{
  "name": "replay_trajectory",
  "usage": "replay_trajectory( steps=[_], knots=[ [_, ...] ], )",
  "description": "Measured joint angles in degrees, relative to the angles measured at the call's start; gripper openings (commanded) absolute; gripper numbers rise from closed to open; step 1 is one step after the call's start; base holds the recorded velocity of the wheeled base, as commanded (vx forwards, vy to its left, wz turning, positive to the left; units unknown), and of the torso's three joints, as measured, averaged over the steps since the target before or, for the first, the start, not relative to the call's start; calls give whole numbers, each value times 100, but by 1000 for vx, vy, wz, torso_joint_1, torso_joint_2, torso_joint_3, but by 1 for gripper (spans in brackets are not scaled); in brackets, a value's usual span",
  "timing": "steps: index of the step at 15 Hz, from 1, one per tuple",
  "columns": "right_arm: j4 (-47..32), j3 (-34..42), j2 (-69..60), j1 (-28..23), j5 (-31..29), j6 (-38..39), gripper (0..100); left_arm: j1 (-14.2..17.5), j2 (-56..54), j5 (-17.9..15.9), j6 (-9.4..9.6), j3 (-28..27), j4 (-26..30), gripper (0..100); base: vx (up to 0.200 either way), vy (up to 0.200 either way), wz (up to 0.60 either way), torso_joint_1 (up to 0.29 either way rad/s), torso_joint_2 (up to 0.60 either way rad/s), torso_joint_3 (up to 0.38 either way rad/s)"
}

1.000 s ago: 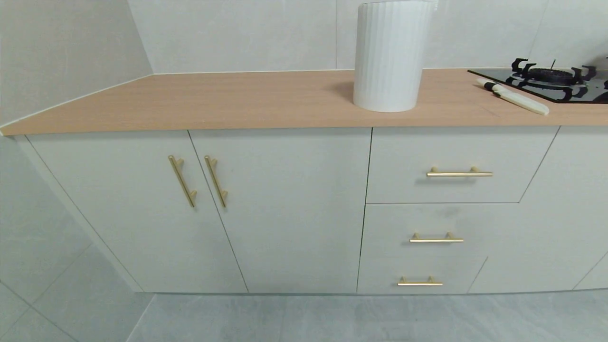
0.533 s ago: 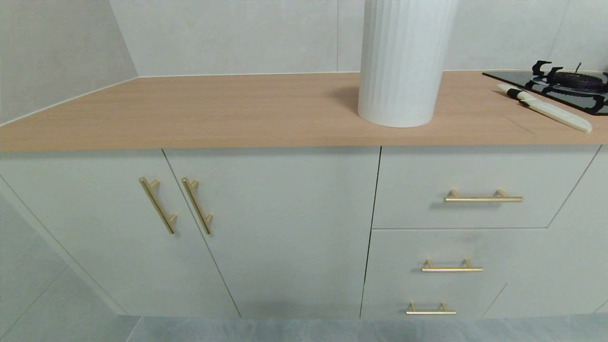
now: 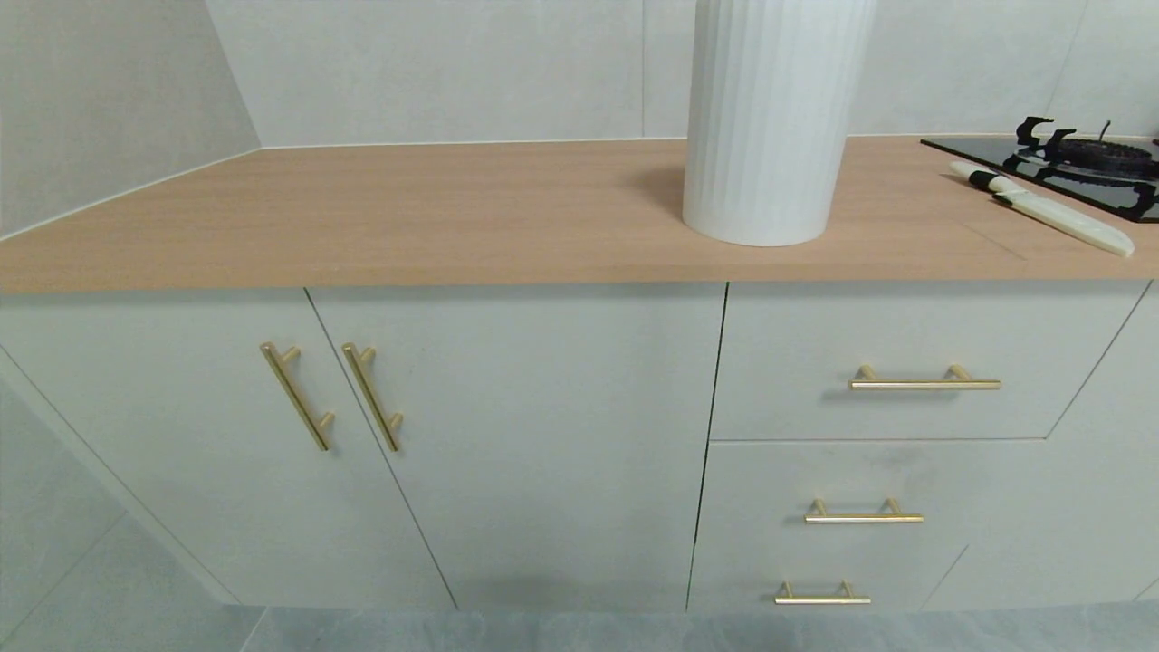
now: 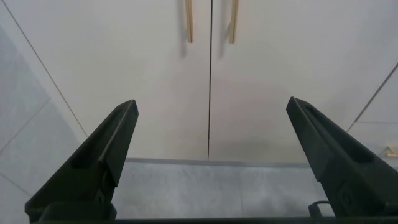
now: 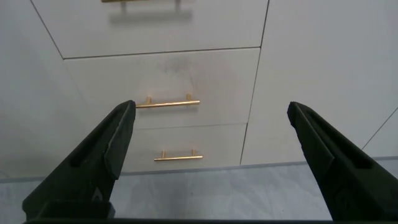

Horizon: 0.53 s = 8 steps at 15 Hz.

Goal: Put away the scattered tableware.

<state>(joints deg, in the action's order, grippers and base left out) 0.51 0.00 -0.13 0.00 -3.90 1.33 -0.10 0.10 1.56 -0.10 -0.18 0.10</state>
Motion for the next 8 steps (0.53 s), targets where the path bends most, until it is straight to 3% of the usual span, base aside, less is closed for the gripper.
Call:
replay_trajectory(
  steps=[1, 4, 8],
  knots=[
    [0, 0, 0, 0, 0, 0, 100, 0, 0, -1, -1, 0, 0, 100, 0, 0, 0, 0, 0, 0],
    [0, 0, 2, 0, 2, 0, 100, 0, 0, 0, 2, 0, -2, 100, 0, 0, -600, 4, 4, 4],
    [0, 0, 4, 0, 0, 1, 100, -1, -2, -1, 2, 2, -2, 100, 0, 0, 0, 0, 0, 0]
  ],
)
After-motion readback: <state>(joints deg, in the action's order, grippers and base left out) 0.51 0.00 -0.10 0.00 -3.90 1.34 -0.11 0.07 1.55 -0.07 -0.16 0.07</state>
